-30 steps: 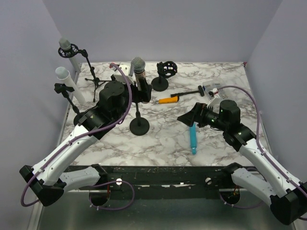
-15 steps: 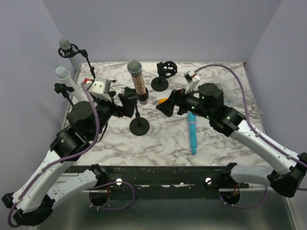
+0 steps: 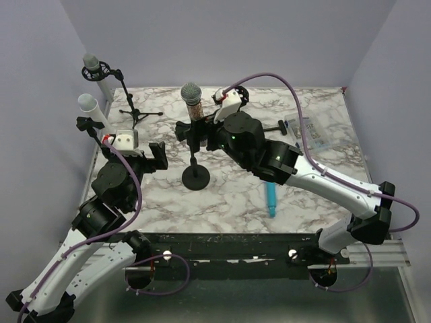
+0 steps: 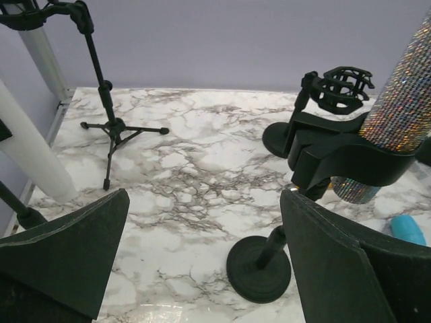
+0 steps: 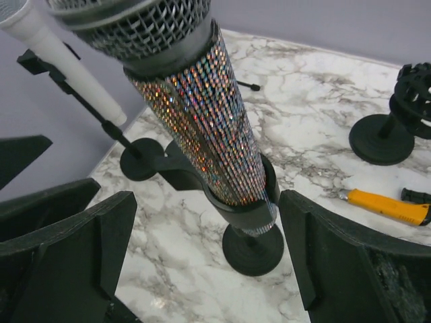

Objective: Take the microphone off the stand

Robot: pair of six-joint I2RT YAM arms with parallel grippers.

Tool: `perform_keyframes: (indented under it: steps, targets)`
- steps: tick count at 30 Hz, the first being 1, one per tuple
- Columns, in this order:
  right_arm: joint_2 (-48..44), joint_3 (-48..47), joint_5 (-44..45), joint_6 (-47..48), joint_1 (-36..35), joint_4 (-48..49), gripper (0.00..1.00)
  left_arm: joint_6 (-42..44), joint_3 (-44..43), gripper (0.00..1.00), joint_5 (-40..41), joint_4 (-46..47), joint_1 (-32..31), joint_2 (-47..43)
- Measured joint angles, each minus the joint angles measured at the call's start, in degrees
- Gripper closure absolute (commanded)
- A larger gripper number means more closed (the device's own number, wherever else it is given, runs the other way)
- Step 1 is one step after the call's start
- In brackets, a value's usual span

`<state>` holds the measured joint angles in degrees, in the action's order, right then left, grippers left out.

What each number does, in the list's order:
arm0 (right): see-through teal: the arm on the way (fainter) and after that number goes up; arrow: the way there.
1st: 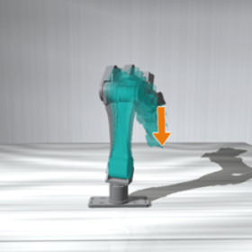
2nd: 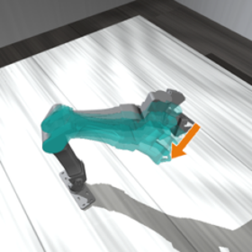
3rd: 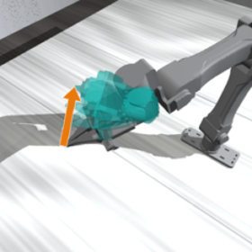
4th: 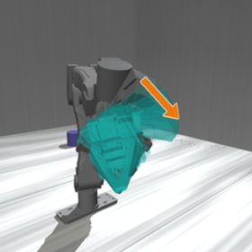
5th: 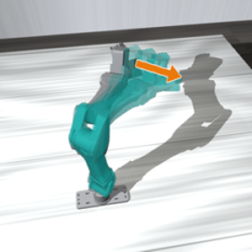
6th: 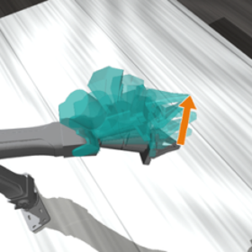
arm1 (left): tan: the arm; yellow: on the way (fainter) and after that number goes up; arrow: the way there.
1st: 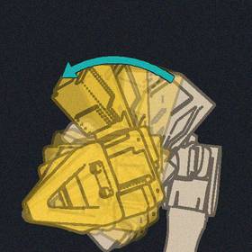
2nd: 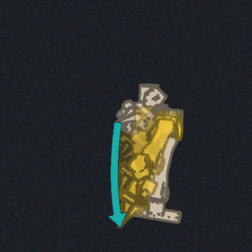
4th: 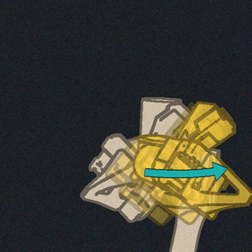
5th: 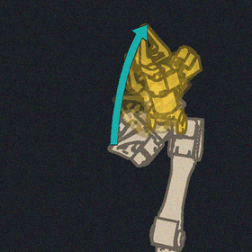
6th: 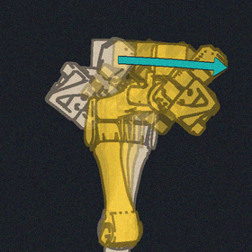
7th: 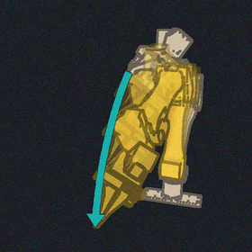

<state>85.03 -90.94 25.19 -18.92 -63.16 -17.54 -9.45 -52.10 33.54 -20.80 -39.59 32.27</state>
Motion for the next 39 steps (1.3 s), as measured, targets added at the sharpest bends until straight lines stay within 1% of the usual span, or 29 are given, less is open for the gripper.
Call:
perform_keyframes:
  steps: [5,11,13,16,18,20,22,23,24,26,30,33,39]
  targets:
    - [5.6,-6.5,7.3,2.9,-1.7,-0.2,0.11,0.3,2.4,0.01,-0.1,0.6,2.4,-0.7]
    - [11.8,-12.4,13.6,6.2,-2.1,-0.2,0.11,0.6,2.4,0.01,-0.6,0.8,2.7,-1.0]
    - [13.8,-14.4,15.1,7.2,-2.3,-0.2,0.15,0.7,2.4,0.01,-1.2,0.8,2.7,-1.2]
    - [15.8,-15.7,17.6,8.5,-2.5,-0.3,0.31,0.7,2.4,0.02,-2.1,0.8,2.7,-1.5]
    - [16.3,-15.7,18.8,9.3,-2.5,-0.3,0.39,0.7,2.4,0.01,-2.7,0.8,2.7,-1.6]
    - [16.4,-15.7,19.7,9.9,-2.5,-0.2,0.52,0.7,2.4,0.02,-3.6,0.8,2.7,-1.6]
    - [16.4,-15.6,20.4,10.9,-2.5,0.4,0.68,0.6,2.4,0.02,-4.8,0.8,2.7,-1.6]
    - [16.4,-15.4,21.0,11.7,-2.5,0.5,0.79,0.6,2.4,0.01,-6.5,0.9,2.7,-1.6]
    - [16.3,-15.0,21.4,12.3,-2.5,1.0,0.87,0.5,2.4,0.02,-8.0,1.0,2.8,-1.6]
    - [16.0,-14.3,21.7,13.3,-2.5,1.8,0.98,0.4,2.6,0.01,-11.7,1.7,2.8,-1.8]
    - [13.4,-10.9,20.1,14.6,-2.5,3.4,0.99,-0.1,2.6,0.02,-19.2,3.0,3.1,-1.5]
    - [9.5,-7.2,16.1,15.2,-2.2,3.2,0.99,-1.2,1.3,0.02,-24.7,3.0,4.2,0.0]
    - [3.4,-3.7,9.2,16.5,-0.7,-1.9,0.99,-4.6,-4.0,0.01,-37.6,4.4,8.6,2.5]
